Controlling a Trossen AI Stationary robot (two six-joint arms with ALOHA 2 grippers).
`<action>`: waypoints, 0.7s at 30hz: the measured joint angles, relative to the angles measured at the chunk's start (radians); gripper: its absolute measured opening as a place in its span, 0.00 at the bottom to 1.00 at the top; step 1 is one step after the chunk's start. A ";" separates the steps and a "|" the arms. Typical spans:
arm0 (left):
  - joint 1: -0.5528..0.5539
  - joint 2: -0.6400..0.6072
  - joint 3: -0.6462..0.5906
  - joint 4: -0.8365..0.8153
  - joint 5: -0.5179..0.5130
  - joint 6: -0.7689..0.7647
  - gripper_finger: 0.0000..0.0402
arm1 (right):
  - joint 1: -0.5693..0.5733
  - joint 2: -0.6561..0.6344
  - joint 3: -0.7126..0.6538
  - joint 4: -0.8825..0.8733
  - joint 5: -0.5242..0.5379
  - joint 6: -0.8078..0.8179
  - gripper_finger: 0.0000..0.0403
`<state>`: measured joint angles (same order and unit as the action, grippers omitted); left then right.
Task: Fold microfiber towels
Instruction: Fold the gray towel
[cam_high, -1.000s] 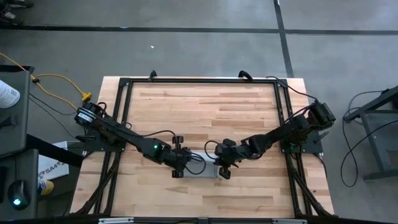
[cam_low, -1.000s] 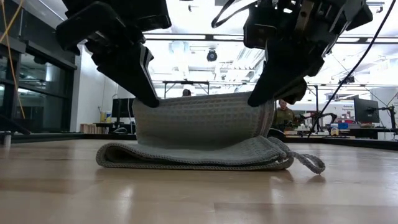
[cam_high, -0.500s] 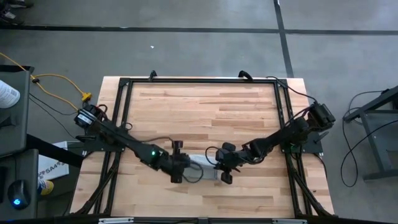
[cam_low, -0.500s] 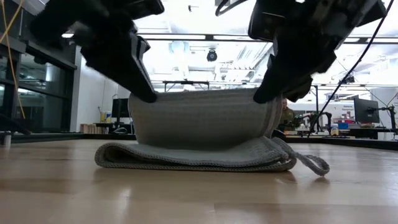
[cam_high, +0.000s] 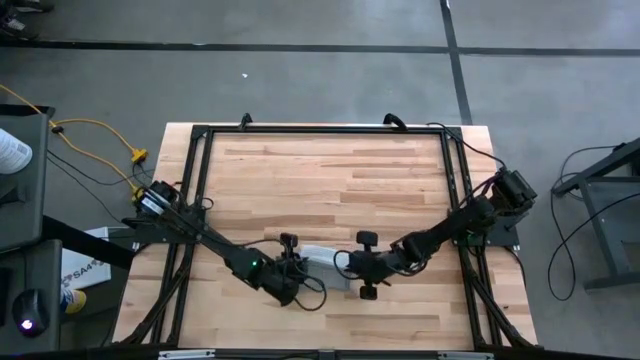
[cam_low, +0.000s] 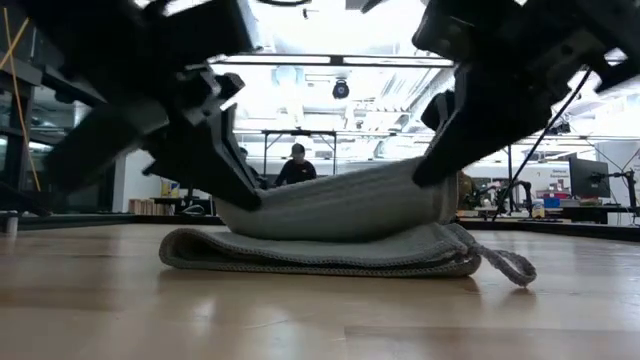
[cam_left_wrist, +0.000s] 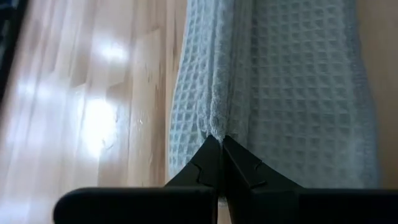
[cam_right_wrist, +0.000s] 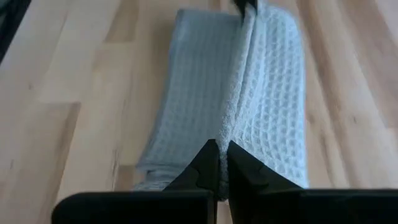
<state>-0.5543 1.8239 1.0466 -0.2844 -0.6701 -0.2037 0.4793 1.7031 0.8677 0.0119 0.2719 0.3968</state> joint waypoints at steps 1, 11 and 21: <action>-0.010 0.003 -0.001 0.005 -0.020 0.004 0.00 | 0.003 0.013 0.000 0.007 0.000 -0.009 0.01; -0.090 0.015 -0.004 0.032 -0.114 0.073 0.00 | 0.038 0.100 0.004 0.091 0.039 -0.092 0.01; -0.121 0.015 -0.003 0.053 -0.121 0.065 0.00 | 0.054 0.112 0.027 0.086 0.063 -0.116 0.01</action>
<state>-0.6758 1.8393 1.0435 -0.2312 -0.7916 -0.1387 0.5336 1.8149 0.8944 0.0983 0.3348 0.2807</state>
